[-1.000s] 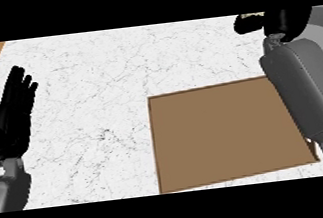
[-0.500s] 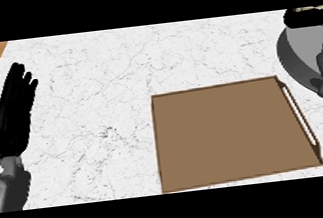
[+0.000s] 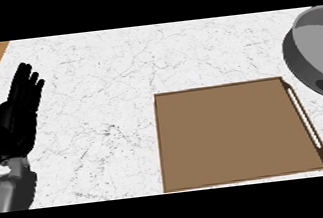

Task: Pick the cupcake from the tray and place it in the pot

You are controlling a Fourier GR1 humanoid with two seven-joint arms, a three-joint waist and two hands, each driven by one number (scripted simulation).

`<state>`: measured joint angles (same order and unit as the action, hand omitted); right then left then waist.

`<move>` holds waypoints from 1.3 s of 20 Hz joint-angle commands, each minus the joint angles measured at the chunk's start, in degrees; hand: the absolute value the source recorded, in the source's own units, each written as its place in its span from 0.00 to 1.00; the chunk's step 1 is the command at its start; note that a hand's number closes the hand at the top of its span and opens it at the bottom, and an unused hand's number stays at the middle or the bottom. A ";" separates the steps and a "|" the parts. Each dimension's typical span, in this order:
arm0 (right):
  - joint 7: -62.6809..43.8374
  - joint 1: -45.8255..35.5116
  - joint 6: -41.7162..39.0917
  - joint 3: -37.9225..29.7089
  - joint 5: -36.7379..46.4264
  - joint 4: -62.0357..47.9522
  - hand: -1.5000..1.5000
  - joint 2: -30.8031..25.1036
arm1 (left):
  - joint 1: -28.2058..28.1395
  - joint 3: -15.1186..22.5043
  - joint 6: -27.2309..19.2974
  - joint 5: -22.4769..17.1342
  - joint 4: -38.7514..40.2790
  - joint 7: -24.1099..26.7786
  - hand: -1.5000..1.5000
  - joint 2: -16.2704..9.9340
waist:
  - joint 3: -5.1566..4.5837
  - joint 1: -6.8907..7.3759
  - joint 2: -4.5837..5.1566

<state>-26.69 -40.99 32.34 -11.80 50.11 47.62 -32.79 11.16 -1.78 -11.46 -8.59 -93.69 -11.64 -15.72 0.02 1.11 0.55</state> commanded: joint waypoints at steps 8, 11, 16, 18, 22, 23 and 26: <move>10.39 -5.48 8.00 -3.56 3.69 -27.08 1.00 -5.55 | 3.55 1.64 -0.84 1.24 -2.14 -4.92 0.50 1.19 | 0.19 1.31 0.29; 14.71 -6.82 4.81 -8.80 -3.13 -28.91 1.00 -6.09 | 3.78 0.04 0.64 0.55 2.84 -0.20 0.50 1.28 | 0.26 1.35 0.78; 22.01 -4.47 0.85 -14.34 -9.78 -32.05 0.00 -5.20 | 3.71 -0.56 0.50 0.79 1.33 -0.78 0.50 0.56 | 0.38 1.66 0.87; 27.17 -3.89 -1.62 -16.75 -13.32 -31.39 0.00 -3.50 | 3.28 0.50 -0.14 1.63 0.31 -0.97 0.50 1.30 | 0.39 1.19 0.57; 34.30 -5.39 -3.37 -22.07 -19.33 -30.27 0.00 -2.93 | 2.80 -0.28 1.16 0.43 1.09 -0.11 0.50 1.05 | 0.54 1.99 1.01; 36.20 -6.18 -4.06 -23.98 -21.53 -28.98 0.00 -3.65 | 1.57 0.32 0.89 0.66 0.16 -0.11 0.50 1.62 | 0.50 1.77 0.67; 42.95 -4.93 -5.85 -28.99 -27.11 -27.53 0.00 -4.97 | -0.10 0.07 1.34 0.87 1.44 1.00 0.50 1.56 | 0.44 1.10 0.63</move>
<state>8.84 -46.41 28.94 -35.21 29.32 18.62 -36.46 12.75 -2.06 -10.10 -8.09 -92.43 -11.47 -14.71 0.46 2.60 1.27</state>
